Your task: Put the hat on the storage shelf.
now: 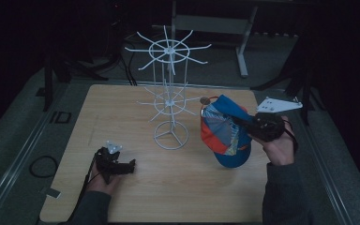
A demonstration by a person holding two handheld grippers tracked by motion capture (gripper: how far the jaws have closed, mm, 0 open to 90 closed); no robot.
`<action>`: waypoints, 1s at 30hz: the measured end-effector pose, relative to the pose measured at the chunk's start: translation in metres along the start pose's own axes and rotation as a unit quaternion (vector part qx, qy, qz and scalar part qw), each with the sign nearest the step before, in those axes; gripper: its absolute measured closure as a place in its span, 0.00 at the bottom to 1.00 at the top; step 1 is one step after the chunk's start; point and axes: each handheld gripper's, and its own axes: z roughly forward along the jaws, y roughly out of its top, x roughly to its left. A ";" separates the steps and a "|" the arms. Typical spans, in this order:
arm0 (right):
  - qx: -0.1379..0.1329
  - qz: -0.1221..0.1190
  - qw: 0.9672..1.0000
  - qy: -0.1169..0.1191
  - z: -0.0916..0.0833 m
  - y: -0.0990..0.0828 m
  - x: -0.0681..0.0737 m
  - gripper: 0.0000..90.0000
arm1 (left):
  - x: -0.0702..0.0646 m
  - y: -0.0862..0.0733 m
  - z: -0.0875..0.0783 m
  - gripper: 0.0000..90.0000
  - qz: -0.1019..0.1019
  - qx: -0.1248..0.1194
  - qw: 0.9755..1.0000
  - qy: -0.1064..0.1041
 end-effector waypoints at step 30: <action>-0.057 0.000 0.998 0.013 -0.012 0.021 0.005 0.97 | 0.000 0.000 0.000 0.00 0.000 -0.001 1.000 0.000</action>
